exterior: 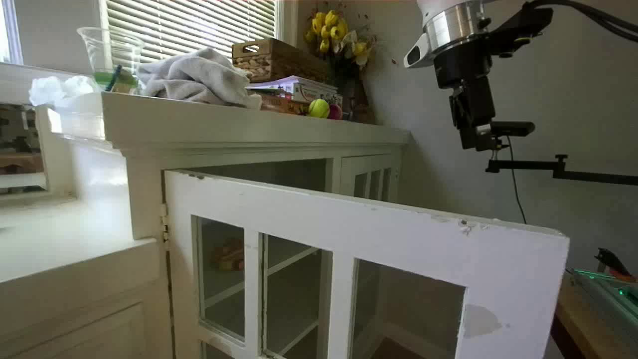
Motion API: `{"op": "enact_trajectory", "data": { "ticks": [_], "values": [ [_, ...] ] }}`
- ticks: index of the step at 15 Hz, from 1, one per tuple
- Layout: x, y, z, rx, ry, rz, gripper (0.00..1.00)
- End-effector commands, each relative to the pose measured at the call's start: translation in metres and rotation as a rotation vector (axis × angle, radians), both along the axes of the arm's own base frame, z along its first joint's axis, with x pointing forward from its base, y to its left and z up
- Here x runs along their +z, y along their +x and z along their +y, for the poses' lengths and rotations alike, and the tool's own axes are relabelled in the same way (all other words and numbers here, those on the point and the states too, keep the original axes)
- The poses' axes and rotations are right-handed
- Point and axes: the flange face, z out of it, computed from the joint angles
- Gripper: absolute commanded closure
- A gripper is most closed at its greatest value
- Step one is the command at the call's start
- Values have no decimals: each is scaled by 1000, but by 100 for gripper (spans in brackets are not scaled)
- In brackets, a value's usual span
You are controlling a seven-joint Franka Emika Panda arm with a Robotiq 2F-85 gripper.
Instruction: Move the yellow ball to the right
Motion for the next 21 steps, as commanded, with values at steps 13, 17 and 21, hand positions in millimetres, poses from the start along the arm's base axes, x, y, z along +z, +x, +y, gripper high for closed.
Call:
{"op": "enact_trajectory", "data": {
  "ticks": [13, 17, 21],
  "values": [
    [4, 28, 2, -1, -33, -193, 0],
    [11, 77, -2, -78, -42, -373, 0],
    [24, 120, -10, -177, -62, -483, 0]
  ]
}}
